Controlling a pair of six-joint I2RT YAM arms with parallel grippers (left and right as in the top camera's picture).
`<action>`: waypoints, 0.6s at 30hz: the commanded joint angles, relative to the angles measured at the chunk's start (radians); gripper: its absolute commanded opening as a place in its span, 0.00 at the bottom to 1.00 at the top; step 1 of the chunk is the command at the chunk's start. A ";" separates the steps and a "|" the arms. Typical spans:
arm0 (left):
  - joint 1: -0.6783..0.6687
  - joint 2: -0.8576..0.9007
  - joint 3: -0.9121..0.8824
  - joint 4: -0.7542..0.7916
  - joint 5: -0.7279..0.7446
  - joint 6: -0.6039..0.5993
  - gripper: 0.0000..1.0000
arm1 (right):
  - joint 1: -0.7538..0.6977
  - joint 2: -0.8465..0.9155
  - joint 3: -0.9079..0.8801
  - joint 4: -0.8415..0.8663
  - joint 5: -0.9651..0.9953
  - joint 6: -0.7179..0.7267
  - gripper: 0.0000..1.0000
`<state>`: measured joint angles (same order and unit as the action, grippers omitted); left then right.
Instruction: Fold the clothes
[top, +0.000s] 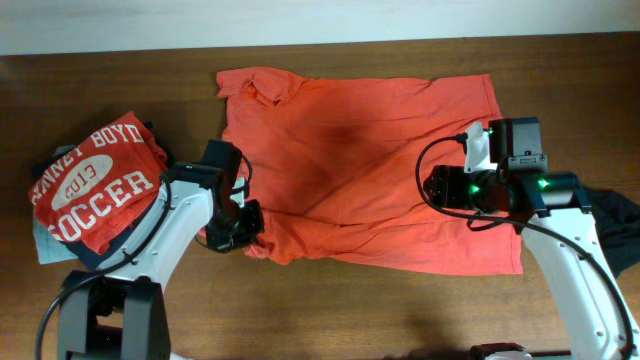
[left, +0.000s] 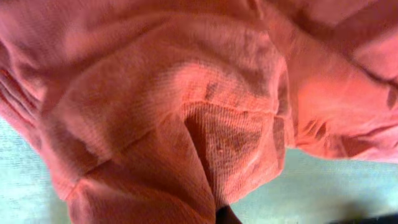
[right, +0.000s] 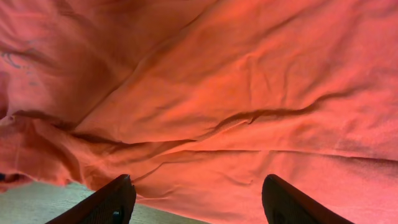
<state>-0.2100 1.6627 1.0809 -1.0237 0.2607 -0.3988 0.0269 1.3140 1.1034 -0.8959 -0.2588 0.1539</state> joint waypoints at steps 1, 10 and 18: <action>0.004 -0.003 0.010 -0.034 0.035 0.053 0.00 | 0.006 0.002 0.002 -0.001 0.009 -0.009 0.70; 0.003 -0.003 0.120 -0.101 0.085 0.086 0.00 | 0.006 0.002 0.002 -0.069 -0.107 -0.008 0.71; 0.003 -0.003 0.162 -0.211 0.085 0.114 0.00 | 0.133 0.008 -0.008 -0.085 -0.317 0.146 0.70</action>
<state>-0.2100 1.6627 1.2297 -1.2182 0.3260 -0.3149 0.0898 1.3140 1.1034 -0.9909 -0.4828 0.2180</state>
